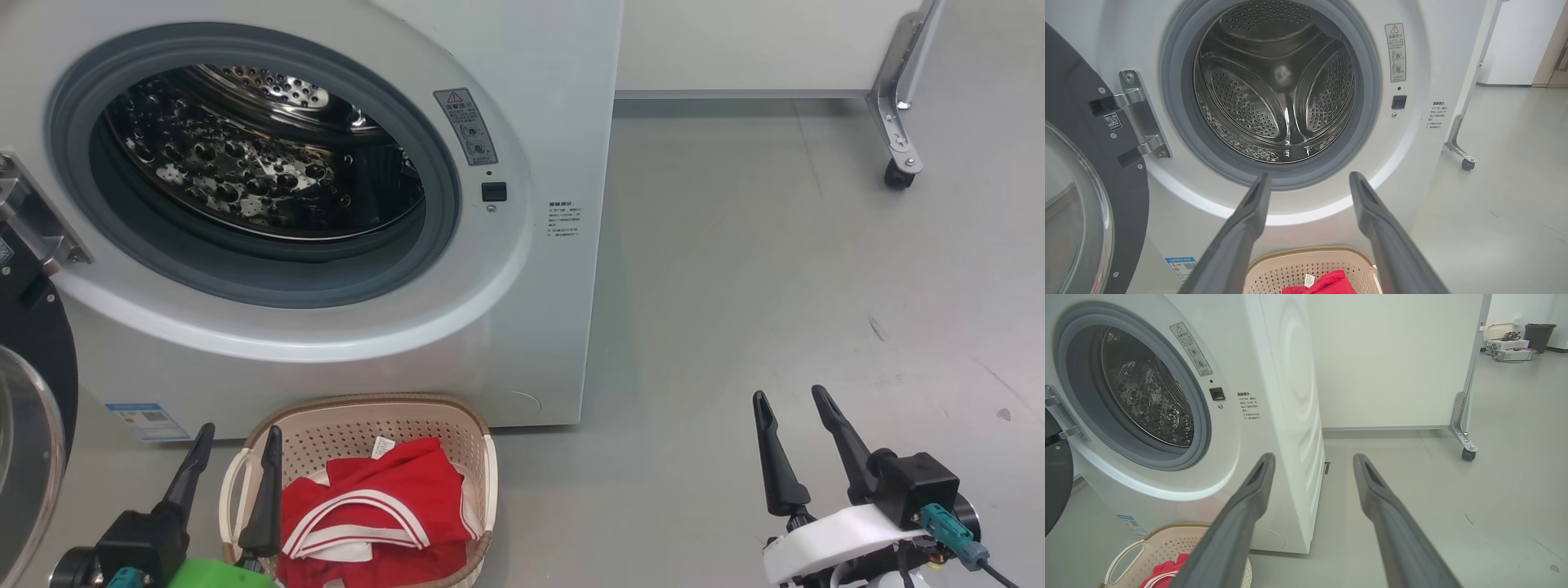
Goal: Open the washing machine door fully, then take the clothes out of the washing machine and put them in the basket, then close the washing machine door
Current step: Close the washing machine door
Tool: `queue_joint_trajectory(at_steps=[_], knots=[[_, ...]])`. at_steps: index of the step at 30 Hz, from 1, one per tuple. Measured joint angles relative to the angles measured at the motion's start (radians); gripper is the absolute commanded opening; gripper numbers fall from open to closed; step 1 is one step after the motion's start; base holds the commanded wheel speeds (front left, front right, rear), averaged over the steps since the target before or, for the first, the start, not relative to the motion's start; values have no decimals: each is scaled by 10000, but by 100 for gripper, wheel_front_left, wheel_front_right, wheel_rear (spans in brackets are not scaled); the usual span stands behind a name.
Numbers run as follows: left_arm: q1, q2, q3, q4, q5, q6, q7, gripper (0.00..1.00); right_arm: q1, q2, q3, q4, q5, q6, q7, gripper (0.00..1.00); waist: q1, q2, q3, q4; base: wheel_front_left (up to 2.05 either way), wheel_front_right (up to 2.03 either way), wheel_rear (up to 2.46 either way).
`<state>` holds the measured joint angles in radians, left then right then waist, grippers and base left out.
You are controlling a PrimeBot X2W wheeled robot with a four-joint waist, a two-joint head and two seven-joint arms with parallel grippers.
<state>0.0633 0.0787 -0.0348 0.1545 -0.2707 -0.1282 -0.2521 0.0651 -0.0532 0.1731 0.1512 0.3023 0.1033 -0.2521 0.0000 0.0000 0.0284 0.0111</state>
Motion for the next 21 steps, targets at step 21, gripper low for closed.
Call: queue_joint_trajectory(at_steps=[21], knots=[[-1,-6,-96,-142,196,-2,0,100,-1,38,8,38,-59,13,0,100,0,0,48,72,-99,99,0]])
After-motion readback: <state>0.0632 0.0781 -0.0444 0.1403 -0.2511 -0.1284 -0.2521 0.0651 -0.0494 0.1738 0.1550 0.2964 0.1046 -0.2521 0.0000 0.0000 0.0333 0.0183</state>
